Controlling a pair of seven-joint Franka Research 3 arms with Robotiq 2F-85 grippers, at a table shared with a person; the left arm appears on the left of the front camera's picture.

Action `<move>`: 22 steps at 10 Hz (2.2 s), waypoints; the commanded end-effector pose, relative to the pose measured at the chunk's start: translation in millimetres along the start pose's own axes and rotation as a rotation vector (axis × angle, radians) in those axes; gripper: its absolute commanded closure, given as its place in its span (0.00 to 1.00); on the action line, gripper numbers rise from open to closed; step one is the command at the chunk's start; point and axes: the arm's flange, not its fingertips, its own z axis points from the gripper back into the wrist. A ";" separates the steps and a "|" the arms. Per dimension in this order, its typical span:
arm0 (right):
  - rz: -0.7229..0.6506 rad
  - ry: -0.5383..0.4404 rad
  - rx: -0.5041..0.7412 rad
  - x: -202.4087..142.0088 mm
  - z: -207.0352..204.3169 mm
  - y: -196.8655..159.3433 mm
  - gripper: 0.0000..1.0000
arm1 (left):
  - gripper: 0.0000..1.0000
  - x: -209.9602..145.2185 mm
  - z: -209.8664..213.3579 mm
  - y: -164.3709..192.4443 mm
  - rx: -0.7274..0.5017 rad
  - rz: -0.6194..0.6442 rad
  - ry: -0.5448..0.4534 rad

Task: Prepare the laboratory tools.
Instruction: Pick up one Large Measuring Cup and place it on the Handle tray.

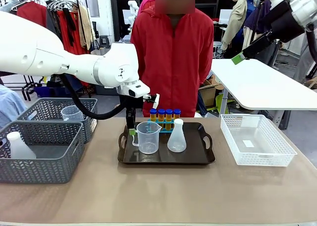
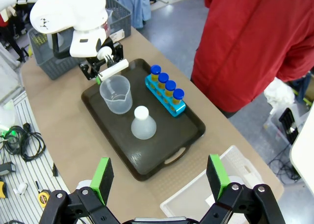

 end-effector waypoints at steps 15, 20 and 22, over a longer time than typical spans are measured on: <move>0.002 -0.016 0.016 0.2 0.2 -1.1 0.00 | 0.00 -9.4 11.3 3.5 -0.004 0.035 -0.032; 0.002 -0.016 0.016 0.2 0.2 -1.1 0.00 | 0.00 -65.0 56.4 8.4 -0.050 0.144 -0.107; 0.002 -0.016 0.016 0.2 0.2 -1.1 0.00 | 0.00 -93.0 86.1 10.7 -0.062 0.159 -0.185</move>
